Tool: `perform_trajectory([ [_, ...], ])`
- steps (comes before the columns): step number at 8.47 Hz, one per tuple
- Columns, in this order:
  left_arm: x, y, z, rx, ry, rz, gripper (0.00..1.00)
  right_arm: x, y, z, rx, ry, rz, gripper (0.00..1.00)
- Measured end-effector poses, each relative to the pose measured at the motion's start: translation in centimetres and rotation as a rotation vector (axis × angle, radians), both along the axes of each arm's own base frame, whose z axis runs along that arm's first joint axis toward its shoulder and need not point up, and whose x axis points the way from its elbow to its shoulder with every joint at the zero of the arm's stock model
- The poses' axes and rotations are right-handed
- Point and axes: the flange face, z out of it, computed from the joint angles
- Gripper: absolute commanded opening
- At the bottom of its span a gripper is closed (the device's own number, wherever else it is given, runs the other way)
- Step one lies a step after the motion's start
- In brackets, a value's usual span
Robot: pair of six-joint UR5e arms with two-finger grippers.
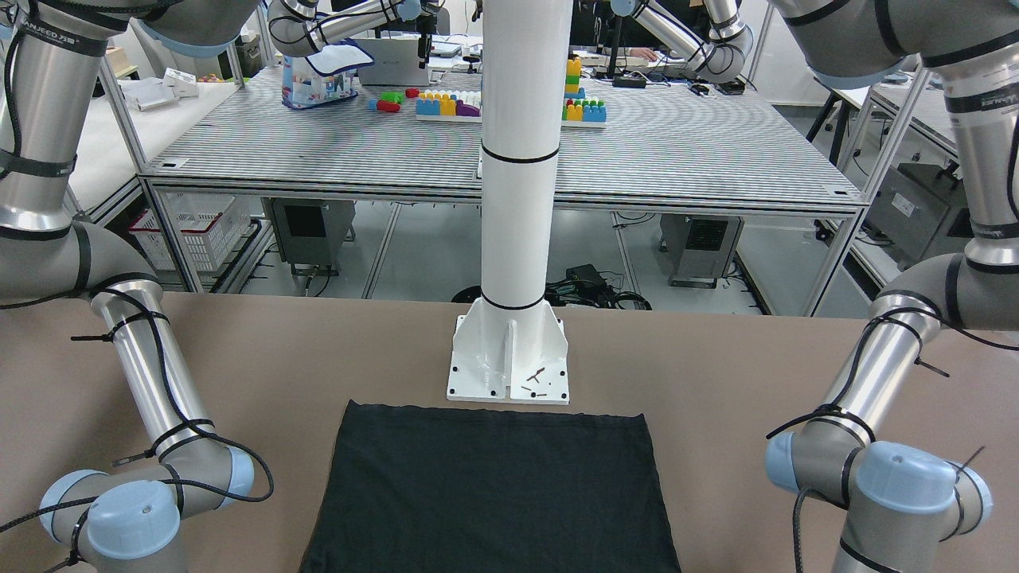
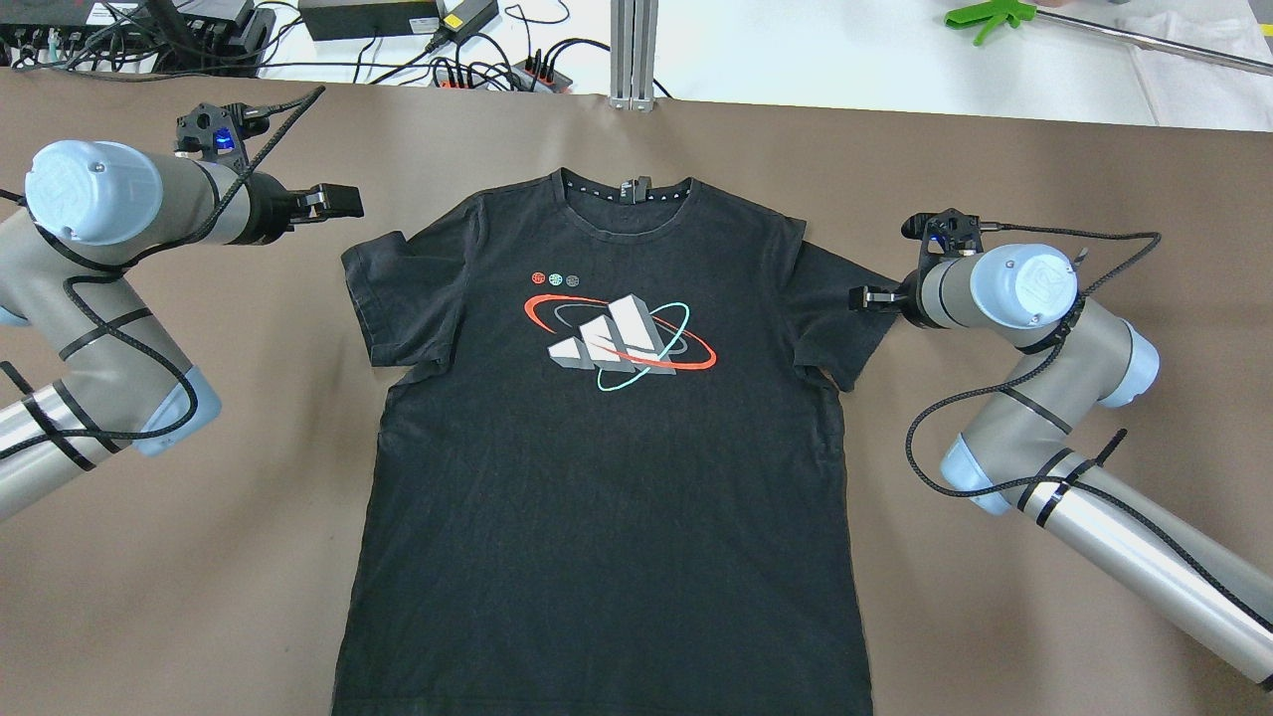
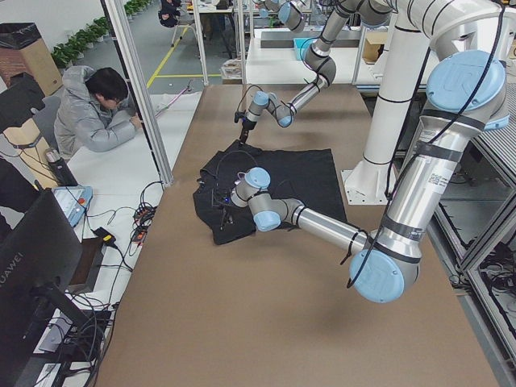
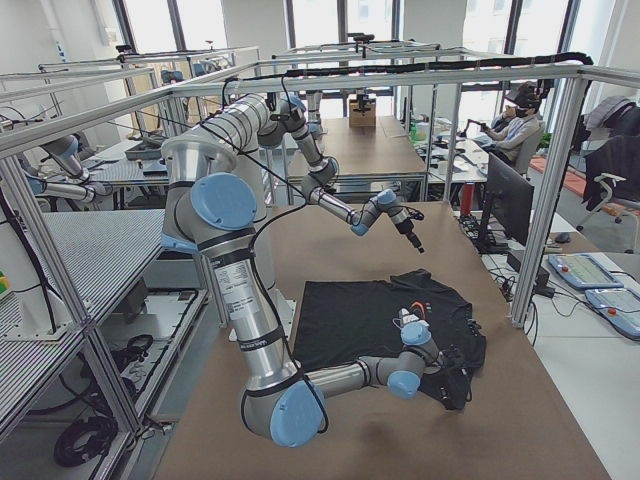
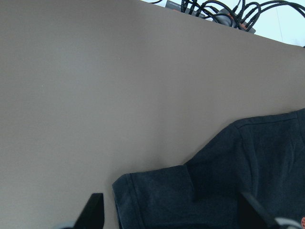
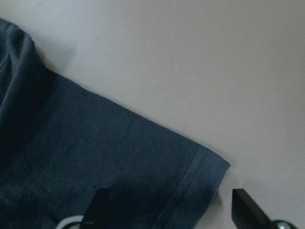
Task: Fold clothes
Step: 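Grasp the sleeve nearest the right gripper and fold it inward over the chest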
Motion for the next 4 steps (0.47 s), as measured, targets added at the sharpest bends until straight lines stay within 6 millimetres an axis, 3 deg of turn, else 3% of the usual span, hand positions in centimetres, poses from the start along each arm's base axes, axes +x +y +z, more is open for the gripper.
perform_trajectory([
  [1,-0.01,0.01,0.03,0.0,-0.001,0.0,1.0,-0.19,0.07,0.0,0.004,0.004,0.004,0.34],
  [3,-0.07,-0.03,0.08,0.0,-0.002,-0.001,1.0,-0.36,0.11,-0.1,0.008,0.006,0.006,0.02],
  [4,-0.09,-0.05,0.11,0.0,-0.002,-0.002,1.0,-0.44,0.15,-0.37,0.011,0.003,0.006,0.0],
])
